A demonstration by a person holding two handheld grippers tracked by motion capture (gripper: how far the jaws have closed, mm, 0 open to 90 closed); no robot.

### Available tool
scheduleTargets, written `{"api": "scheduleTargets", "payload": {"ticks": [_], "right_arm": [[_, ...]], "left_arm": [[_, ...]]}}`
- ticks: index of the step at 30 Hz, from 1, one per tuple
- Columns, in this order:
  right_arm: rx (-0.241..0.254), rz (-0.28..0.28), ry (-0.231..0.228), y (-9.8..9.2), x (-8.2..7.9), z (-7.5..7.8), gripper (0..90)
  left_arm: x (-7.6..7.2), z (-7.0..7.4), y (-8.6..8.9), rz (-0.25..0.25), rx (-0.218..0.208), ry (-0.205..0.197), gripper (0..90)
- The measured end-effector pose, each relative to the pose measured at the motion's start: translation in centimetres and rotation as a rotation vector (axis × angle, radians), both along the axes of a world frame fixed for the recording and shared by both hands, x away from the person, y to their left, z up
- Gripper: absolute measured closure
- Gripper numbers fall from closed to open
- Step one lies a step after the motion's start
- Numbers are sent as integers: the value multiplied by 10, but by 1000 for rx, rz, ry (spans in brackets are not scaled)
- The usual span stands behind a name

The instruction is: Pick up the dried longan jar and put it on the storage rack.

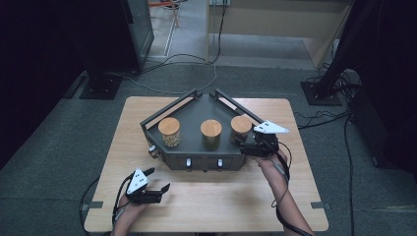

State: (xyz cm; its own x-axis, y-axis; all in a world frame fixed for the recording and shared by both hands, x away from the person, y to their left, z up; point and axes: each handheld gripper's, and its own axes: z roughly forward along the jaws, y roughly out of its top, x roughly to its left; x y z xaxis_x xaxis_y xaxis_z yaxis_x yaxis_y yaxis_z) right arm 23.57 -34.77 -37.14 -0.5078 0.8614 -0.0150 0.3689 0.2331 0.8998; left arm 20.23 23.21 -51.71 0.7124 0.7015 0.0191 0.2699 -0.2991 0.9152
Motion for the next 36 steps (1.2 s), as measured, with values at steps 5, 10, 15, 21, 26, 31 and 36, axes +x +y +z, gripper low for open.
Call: {"api": "scheduleTargets", "payload": {"ticks": [5, 10, 15, 21, 26, 31, 36], "right_arm": [[9, 3, -14, -4, -13, -7, 192], [26, 4, -15, -10, -23, -15, 192], [25, 3, -20, -13, -30, -20, 192], [44, 1, -29, -19, -39, -25, 192], [50, 8, -42, -25, -46, -31, 192], [40, 36, -58, -30, -54, -40, 192], [58, 57, -73, -34, -62, -52, 192]], "left_arm": [[0, 0, 0, -2, 4, -3, 110], [0, 0, 0, 0, 0, -3, 110], [0, -1, 0, 1, -4, -3, 110], [0, -1, 0, 0, -2, -3, 110], [0, -1, 0, -1, -1, -5, 110], [-1, 0, 0, -1, 2, -4, 110], [-1, 0, 0, -1, 3, -4, 110]]}}
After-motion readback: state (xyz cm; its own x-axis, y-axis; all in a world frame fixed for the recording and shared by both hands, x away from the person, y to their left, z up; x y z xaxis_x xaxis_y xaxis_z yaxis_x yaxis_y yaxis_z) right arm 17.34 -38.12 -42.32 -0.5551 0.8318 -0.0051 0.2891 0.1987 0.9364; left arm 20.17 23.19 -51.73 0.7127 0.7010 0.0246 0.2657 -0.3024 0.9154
